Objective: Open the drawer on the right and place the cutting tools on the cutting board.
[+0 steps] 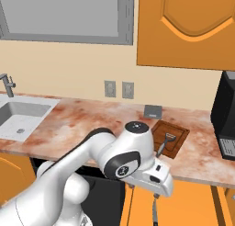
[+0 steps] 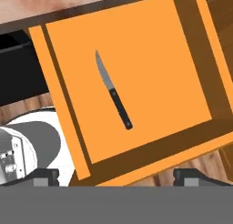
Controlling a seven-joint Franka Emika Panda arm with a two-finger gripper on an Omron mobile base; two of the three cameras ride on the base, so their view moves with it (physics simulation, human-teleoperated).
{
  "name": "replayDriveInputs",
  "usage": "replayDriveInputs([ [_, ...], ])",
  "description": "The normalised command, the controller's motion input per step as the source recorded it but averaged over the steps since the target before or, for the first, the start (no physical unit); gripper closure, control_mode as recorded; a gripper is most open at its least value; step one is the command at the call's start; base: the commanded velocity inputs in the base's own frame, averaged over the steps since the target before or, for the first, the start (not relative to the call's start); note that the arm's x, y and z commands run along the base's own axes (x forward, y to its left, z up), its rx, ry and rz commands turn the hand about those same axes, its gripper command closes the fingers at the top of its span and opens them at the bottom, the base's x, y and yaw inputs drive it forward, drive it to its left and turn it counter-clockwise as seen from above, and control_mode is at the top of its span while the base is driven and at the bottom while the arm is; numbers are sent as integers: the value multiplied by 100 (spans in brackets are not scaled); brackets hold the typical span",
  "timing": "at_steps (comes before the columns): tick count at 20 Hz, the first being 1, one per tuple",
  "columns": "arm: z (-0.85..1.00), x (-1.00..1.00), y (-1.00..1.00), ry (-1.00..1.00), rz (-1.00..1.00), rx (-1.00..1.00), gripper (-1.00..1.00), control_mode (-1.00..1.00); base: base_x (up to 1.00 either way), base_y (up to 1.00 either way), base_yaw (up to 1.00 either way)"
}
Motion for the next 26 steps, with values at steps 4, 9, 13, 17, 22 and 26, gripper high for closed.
replayDriveInputs([
  [4,-34,0,22,5,8,8,-100,-100,0,0,0],
  [9,-49,0,1,2,4,0,-100,-100,0,0,0],
  [13,-52,0,0,0,2,0,-100,-100,0,0,0],
  [17,-51,0,0,0,3,1,-100,-100,0,0,0],
  [22,-48,0,0,0,3,1,-100,-100,0,0,0],
  [26,-44,0,-1,0,4,1,-100,-100,0,0,0],
])
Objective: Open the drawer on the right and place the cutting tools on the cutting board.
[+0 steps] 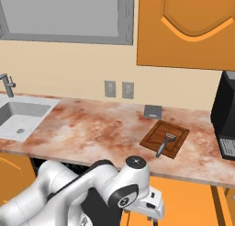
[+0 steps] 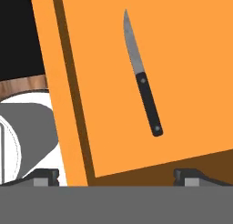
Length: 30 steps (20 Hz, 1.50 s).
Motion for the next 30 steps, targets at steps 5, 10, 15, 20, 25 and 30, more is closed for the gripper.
replayDriveInputs([
  [5,-42,0,-9,0,4,2,-100,-100,0,0,0],
  [10,-43,0,-13,0,4,1,-100,-100,0,0,0],
  [15,-27,17,-26,0,4,0,-100,-100,0,0,0],
  [20,-22,19,-26,0,3,0,-100,-100,0,0,0],
  [25,-23,13,-30,2,3,2,-100,-100,0,0,0],
  [30,-20,6,-24,6,2,4,-100,-100,0,0,0],
])
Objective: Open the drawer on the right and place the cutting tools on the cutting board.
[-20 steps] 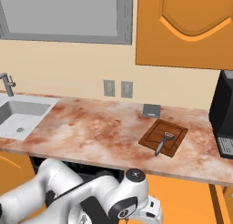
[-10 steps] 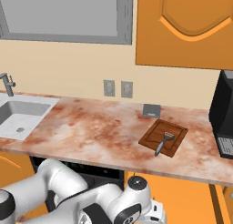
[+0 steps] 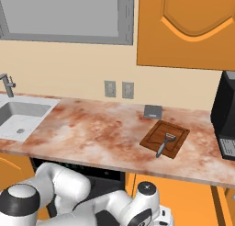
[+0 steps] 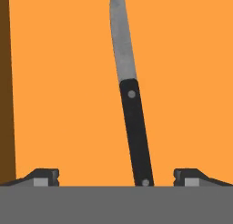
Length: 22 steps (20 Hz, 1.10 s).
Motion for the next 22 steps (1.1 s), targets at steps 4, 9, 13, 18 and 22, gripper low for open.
replayDriveInputs([
  [4,-25,4,-11,10,1,5,-100,-100,0,0,0],
  [9,-25,2,-11,6,1,6,-100,-100,0,0,0],
  [13,-23,1,-15,0,3,6,-100,-100,0,0,0],
  [18,-28,0,-17,0,3,5,-100,-100,0,0,0],
  [22,-36,0,-11,0,2,1,-100,-100,0,0,0],
])
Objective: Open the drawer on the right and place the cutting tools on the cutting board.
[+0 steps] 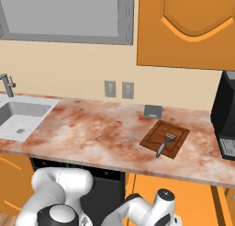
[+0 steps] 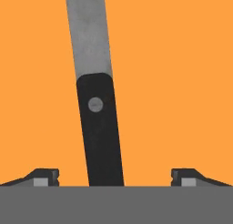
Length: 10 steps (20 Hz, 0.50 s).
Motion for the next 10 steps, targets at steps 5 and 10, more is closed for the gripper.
replayDriveInputs([
  [5,-43,-9,-2,0,1,0,-100,-100,0,0,0],
  [10,-28,-18,0,0,0,0,100,-100,0,0,0],
])
